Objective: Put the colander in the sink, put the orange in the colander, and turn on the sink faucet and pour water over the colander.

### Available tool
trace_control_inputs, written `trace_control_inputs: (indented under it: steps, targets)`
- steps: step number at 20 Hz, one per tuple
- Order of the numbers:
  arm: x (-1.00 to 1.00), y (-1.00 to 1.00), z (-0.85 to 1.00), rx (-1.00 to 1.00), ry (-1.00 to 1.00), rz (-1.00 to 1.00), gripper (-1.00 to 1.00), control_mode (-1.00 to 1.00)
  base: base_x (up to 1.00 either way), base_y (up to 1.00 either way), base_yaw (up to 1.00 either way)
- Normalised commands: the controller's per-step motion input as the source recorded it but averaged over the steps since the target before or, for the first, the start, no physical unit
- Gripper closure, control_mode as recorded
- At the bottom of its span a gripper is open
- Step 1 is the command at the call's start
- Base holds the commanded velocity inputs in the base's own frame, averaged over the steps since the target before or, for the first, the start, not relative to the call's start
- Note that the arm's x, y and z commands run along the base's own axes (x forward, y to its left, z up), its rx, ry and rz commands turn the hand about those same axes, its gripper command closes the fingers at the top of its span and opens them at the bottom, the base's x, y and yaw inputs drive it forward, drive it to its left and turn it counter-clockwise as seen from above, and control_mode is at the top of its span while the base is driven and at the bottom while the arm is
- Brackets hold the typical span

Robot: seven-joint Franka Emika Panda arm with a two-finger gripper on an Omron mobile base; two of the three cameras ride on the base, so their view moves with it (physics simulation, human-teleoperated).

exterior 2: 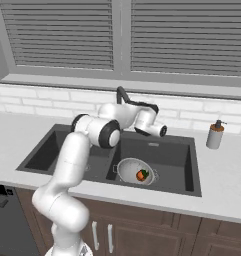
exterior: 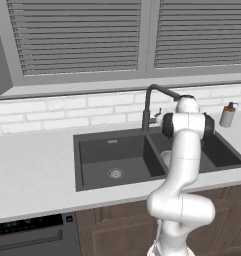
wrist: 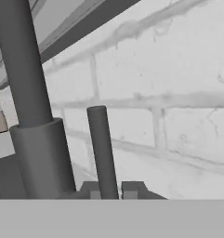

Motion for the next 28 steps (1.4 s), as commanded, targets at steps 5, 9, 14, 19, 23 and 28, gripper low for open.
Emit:
trace_control_inputs:
  steps: [5,9,14,19,23,28]
  targets:
    - [0.18,-0.11,0.0,0.0,0.0,0.0,1.0,-1.0,0.0,0.0,0.0]
    - [0.54,-0.56,0.0,0.0,0.06,-0.12,1.0,-1.0,0.0,0.0,0.0]
    - [0.66,-0.7,-0.08,0.0,0.16,-0.33,1.0,-1.0,0.0,0.0,0.0]
    - [0.64,-0.7,-0.48,-0.11,0.23,-0.48,1.0,-1.0,0.0,0.0,0.0]
    - [0.32,-0.97,-0.75,-0.12,0.17,-0.5,1.0,-1.0,0.0,0.0,0.0]
    - [0.05,-0.92,-0.35,-0.06,0.12,-0.48,1.0,-1.0,0.0,0.0,0.0]
